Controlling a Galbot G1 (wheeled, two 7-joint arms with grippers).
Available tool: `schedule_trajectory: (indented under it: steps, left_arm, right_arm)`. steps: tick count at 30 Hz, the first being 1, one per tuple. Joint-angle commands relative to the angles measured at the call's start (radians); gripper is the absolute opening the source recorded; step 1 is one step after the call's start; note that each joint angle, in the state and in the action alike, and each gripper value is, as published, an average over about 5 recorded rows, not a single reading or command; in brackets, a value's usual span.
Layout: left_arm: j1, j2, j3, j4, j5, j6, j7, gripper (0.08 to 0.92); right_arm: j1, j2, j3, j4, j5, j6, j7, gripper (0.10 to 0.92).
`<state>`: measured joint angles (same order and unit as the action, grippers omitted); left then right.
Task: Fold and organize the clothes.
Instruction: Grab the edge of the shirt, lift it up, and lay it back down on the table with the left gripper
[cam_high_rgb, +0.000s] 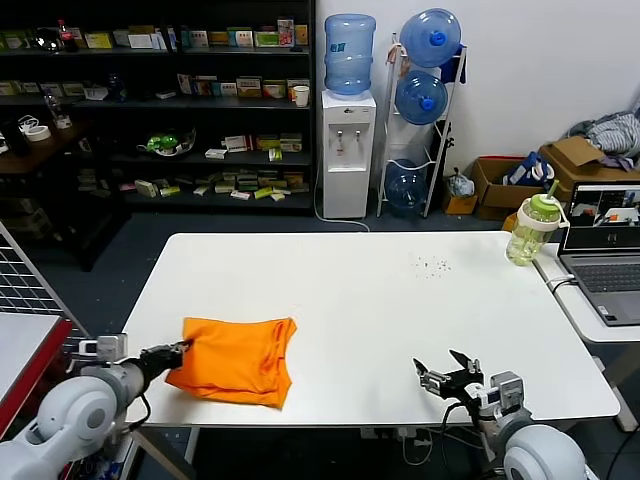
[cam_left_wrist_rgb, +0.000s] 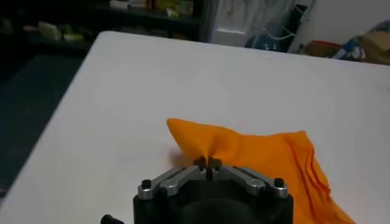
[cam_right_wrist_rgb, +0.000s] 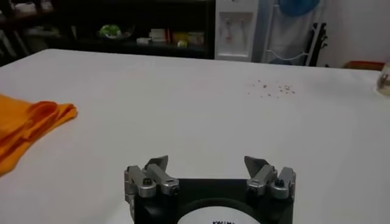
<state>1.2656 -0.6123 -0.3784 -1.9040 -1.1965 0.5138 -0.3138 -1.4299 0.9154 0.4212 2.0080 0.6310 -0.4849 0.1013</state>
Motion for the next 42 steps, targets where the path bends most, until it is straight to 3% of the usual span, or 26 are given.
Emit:
schedule_trajectory:
  steps: [1, 11, 14, 17, 21, 26, 30, 35, 42]
  left_arm:
    - [0.057, 0.178, -0.187, 0.045, -0.022, 0.017, -0.056, 0.104]
    - [0.032, 0.264, -0.168, 0.218, 0.057, 0.000, 0.028, 0.104]
    - [0.038, 0.257, -0.165, 0.200, 0.066, -0.005, 0.027, 0.104]
    - [0.039, 0.215, -0.152, 0.108, 0.035, -0.006, -0.002, 0.104]
    - [-0.063, 0.083, 0.010, -0.086, -0.089, 0.006, -0.117, 0.104]
    - [-0.441, -0.185, 0.455, -0.159, -0.323, 0.029, -0.386, 0.104]
    - [-0.644, -0.446, 0.679, -0.062, -0.392, 0.016, -0.513, 0.104]
    - [-0.740, -0.706, 0.774, 0.169, -0.348, 0.009, -0.541, 0.104]
    - [-0.763, -0.876, 0.804, 0.399, -0.202, 0.010, -0.501, 0.104]
  right_arm:
    - [-0.010, 0.002, 0.023, -0.023, -0.038, 0.059, -0.032, 0.823]
    - [-0.017, 0.012, 0.033, -0.040, -0.053, 0.074, -0.033, 0.823]
    - [-0.026, 0.020, 0.040, -0.037, -0.064, 0.071, -0.031, 0.823]
    - [-0.037, 0.037, 0.046, -0.033, -0.086, 0.067, -0.028, 0.823]
    - [-0.075, 0.074, 0.067, -0.014, -0.124, 0.056, -0.016, 0.823]
    - [-0.178, 0.114, 0.135, 0.038, -0.145, 0.041, -0.005, 0.823]
    - [-0.239, 0.136, 0.196, 0.068, -0.151, 0.038, -0.002, 0.823]
    - [-0.269, 0.146, 0.232, 0.084, -0.150, 0.040, -0.001, 0.823]
    - [-0.259, 0.143, 0.232, 0.075, -0.140, 0.044, -0.003, 0.823]
